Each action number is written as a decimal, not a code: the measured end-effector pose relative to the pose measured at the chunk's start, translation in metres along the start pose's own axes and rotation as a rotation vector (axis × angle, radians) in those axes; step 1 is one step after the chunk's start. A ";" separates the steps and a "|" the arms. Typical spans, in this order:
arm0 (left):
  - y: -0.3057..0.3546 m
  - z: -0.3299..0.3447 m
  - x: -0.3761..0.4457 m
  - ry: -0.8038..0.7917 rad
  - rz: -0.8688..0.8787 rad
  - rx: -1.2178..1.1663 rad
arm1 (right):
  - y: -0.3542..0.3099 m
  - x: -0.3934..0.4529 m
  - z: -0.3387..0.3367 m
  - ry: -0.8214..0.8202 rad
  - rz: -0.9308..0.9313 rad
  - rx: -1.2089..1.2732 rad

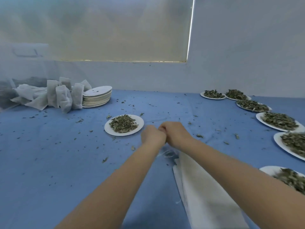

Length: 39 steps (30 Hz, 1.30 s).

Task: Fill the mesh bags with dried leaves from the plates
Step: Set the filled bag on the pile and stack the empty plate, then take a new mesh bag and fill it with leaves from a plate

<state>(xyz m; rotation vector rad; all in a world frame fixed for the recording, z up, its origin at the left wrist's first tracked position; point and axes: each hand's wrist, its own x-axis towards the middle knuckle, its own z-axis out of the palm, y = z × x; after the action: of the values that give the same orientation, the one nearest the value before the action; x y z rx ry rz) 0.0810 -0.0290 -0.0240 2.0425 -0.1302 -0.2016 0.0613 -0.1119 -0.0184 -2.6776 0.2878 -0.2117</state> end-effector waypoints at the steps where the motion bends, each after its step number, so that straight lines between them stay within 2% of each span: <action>1: 0.003 0.009 -0.007 -0.028 0.084 0.153 | 0.012 -0.005 -0.007 -0.008 -0.007 -0.065; 3: 0.006 0.027 -0.018 -0.086 0.236 0.347 | 0.038 -0.015 -0.019 -0.013 -0.016 -0.127; 6: 0.004 0.045 -0.026 -0.136 0.397 0.466 | 0.070 -0.030 -0.031 -0.069 -0.013 -0.200; 9: -0.003 0.051 -0.023 -0.226 0.382 0.555 | 0.091 -0.040 -0.036 -0.172 0.034 -0.261; 13: -0.008 0.050 -0.017 -0.313 0.369 0.691 | 0.107 -0.049 -0.039 -0.190 -0.005 -0.133; 21: -0.011 0.049 -0.024 -0.232 0.458 0.480 | 0.105 -0.049 -0.042 -0.022 -0.113 0.045; 25: -0.015 0.047 -0.028 -0.214 0.560 0.500 | 0.102 -0.052 -0.044 -0.163 -0.089 -0.066; 28: -0.020 0.049 -0.032 -0.115 0.654 0.565 | 0.101 -0.054 -0.045 -0.207 -0.084 -0.160; 31: -0.024 0.052 -0.036 0.023 0.774 0.547 | 0.100 -0.056 -0.049 -0.086 -0.105 -0.073; 33: -0.022 0.053 -0.038 0.084 0.826 0.442 | 0.100 -0.057 -0.053 -0.022 -0.107 -0.010; 39: -0.011 0.049 -0.040 0.062 0.770 0.199 | 0.100 -0.061 -0.068 -0.001 -0.127 -0.016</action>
<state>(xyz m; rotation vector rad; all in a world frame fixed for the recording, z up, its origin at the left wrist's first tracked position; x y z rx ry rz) 0.0324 -0.0595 -0.0524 2.0390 -0.9030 0.3673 -0.0279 -0.2132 -0.0073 -2.7141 0.1191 -0.2473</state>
